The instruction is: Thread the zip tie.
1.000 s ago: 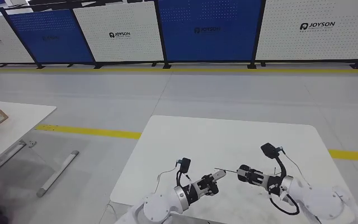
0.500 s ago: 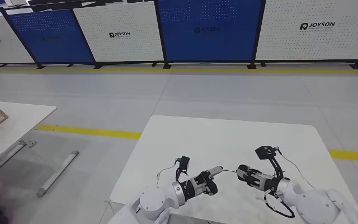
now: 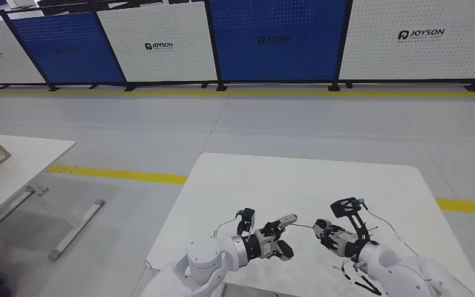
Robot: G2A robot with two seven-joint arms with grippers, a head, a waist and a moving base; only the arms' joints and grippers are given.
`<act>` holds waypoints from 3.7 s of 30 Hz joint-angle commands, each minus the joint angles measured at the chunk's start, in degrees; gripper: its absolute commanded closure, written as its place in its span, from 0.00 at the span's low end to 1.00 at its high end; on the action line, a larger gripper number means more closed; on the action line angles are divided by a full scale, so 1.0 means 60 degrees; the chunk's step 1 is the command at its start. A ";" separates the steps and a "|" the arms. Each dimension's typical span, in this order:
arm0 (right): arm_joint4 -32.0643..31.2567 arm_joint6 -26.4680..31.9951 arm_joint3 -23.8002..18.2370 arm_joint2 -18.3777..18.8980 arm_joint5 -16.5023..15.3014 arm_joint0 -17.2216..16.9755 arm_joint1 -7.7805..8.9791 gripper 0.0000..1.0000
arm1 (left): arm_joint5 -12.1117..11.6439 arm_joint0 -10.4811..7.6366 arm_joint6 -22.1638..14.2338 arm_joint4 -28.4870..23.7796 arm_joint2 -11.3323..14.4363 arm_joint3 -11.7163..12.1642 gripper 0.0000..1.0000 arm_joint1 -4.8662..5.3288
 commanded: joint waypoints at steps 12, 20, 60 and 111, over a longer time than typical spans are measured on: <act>-0.4244 -0.1079 -0.0539 -0.0222 -0.0703 -0.0386 0.0060 1.00 | 0.0001 -0.1049 0.0487 -0.2060 0.0529 0.1047 0.00 0.0149; -0.4368 -0.1055 -0.0600 -0.0225 -0.0719 -0.0436 0.0058 1.00 | 0.0001 -0.1279 0.0715 -0.2252 0.0654 0.1201 0.00 0.0198; -0.9132 -0.2383 -0.1111 -0.0765 -0.2315 -0.0948 0.0014 1.00 | -0.0227 -0.1773 0.1313 -0.2675 0.1169 0.2026 0.00 0.0026; -0.9031 -0.2506 -0.1048 -0.0331 -0.2629 -0.1236 -0.0197 0.30 | -0.0079 -0.2149 0.1574 -0.3162 0.1449 0.2568 1.00 -0.0257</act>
